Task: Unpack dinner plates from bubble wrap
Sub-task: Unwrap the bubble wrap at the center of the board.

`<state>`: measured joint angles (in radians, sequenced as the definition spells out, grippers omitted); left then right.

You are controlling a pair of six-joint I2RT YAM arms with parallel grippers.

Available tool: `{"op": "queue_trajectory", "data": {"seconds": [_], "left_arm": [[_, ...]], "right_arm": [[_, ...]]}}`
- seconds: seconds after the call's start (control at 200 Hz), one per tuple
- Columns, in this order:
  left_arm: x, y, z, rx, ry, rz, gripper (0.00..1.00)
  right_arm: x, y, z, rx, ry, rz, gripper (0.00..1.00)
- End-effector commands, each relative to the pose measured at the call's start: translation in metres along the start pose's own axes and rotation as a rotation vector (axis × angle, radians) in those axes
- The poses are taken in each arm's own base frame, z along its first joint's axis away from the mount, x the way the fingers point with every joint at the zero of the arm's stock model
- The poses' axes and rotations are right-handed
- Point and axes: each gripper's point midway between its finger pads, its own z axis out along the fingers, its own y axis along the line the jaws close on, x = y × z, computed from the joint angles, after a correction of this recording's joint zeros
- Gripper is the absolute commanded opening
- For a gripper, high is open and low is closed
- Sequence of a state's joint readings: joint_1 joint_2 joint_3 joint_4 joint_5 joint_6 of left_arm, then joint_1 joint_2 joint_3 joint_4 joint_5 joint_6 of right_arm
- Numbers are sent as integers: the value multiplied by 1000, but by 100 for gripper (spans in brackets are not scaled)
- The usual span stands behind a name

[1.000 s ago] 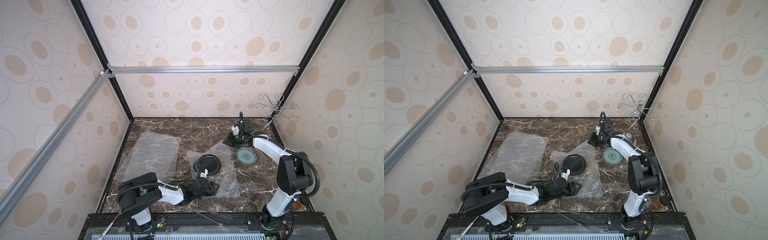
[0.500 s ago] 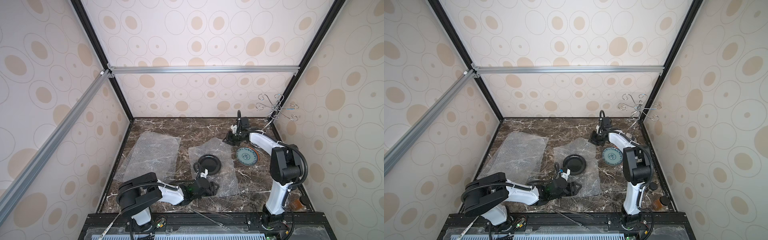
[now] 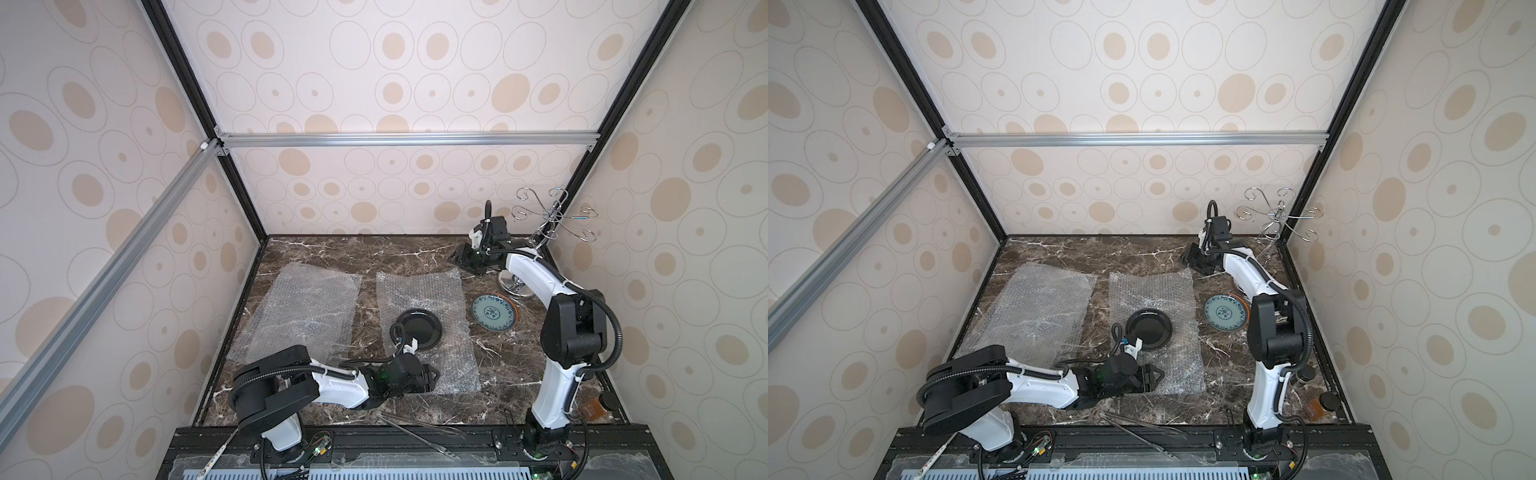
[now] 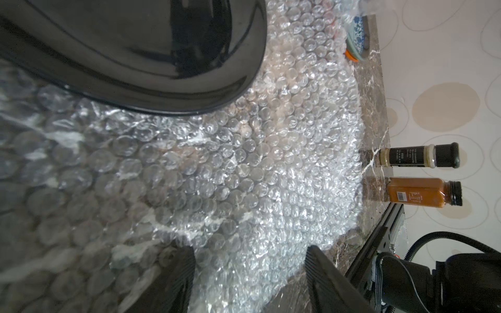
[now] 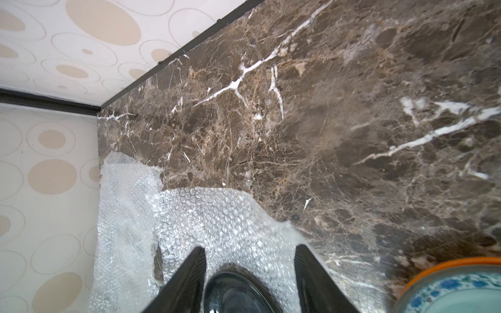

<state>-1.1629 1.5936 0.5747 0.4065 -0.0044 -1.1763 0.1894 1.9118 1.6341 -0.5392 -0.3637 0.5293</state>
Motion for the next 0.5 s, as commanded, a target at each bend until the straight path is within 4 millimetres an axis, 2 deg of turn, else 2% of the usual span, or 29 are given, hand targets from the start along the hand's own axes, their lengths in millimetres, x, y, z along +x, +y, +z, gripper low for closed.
{"op": "queue_trajectory", "data": {"seconds": [0.0,0.1,0.195,0.24,0.315,0.35,0.495], "left_arm": [[-11,-16,-11,-24,13,50,70],[-31,-32,-20,8,23,60,72],[-52,-42,-29,53,34,57,73],[-64,-44,-34,67,35,53,73],[-85,-42,-45,86,29,40,74],[-97,-40,-52,88,15,38,74],[-141,-27,-78,83,-49,27,75]], "right_arm": [[4,29,-42,-18,-24,-94,60],[22,41,-61,-32,-18,-144,66],[40,47,-76,-49,-13,-172,80],[50,50,-83,-56,-11,-186,82],[63,48,-93,-58,1,-195,86],[76,53,-95,-70,23,-214,98],[118,48,-98,-123,118,-208,99]]}}
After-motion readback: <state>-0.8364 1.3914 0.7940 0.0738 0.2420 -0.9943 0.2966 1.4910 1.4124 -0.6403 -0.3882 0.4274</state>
